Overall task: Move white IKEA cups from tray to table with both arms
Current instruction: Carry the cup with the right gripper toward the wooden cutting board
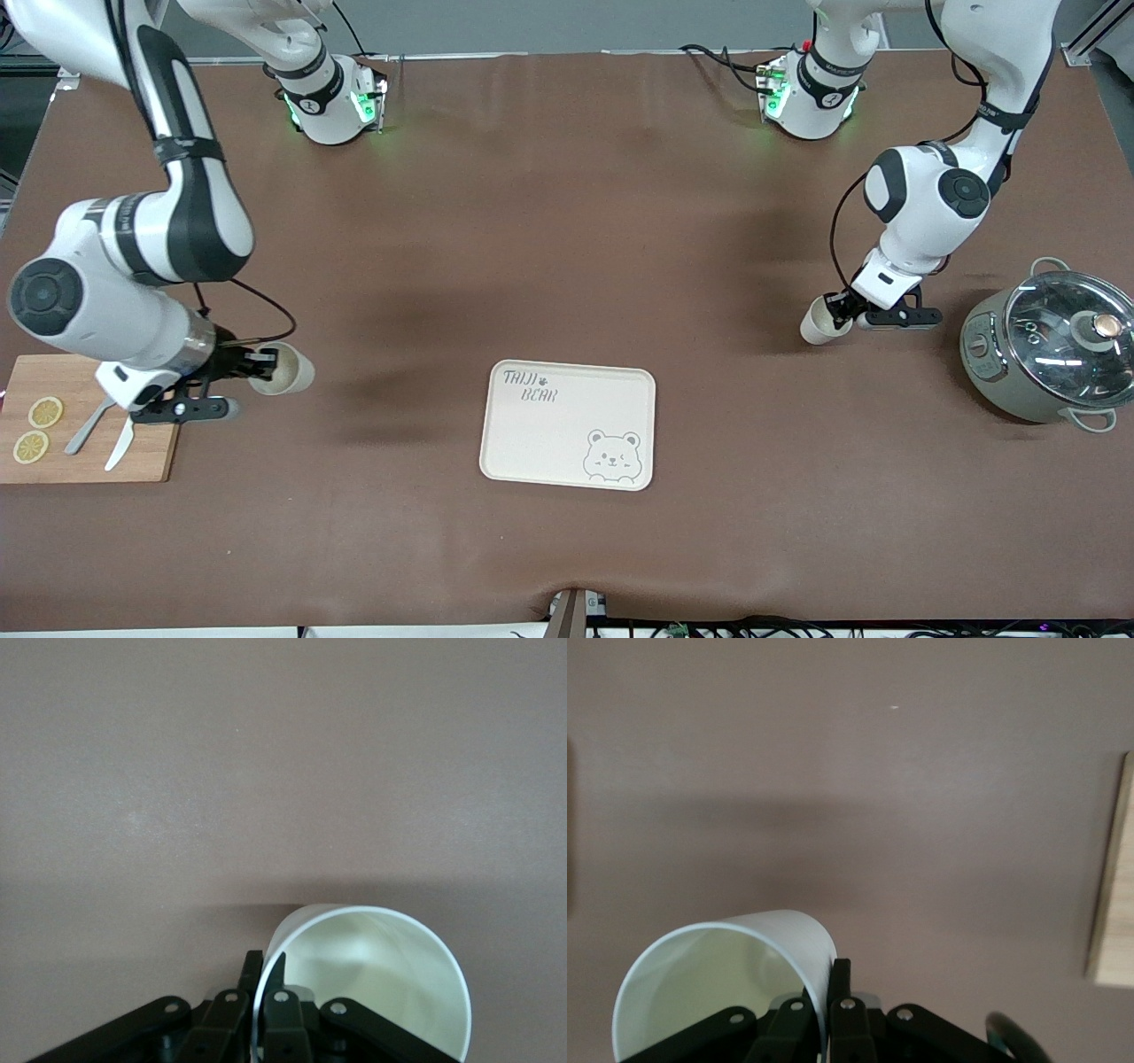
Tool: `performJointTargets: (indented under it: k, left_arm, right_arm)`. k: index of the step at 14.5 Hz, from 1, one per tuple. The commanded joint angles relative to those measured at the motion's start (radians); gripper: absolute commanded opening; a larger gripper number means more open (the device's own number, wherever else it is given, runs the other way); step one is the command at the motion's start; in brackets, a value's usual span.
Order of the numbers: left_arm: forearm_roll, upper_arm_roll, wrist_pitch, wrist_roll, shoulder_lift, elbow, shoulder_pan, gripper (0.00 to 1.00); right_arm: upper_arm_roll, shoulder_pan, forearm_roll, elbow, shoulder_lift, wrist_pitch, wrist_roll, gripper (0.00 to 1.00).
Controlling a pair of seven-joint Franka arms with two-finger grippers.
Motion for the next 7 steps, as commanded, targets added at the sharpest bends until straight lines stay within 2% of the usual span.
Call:
performJointTargets:
  k: [1, 7]
  left_arm:
    - [-0.031, -0.013, 0.019, 0.033, 0.001, -0.004, 0.018, 0.00]
    - [-0.031, -0.016, 0.019, 0.034, 0.011, -0.006, 0.022, 0.00]
  right_arm:
    - [0.020, -0.053, 0.009, -0.123, -0.038, 0.113, -0.099, 0.00]
    - [0.020, -0.059, 0.009, -0.276, -0.014, 0.383, -0.119, 0.00]
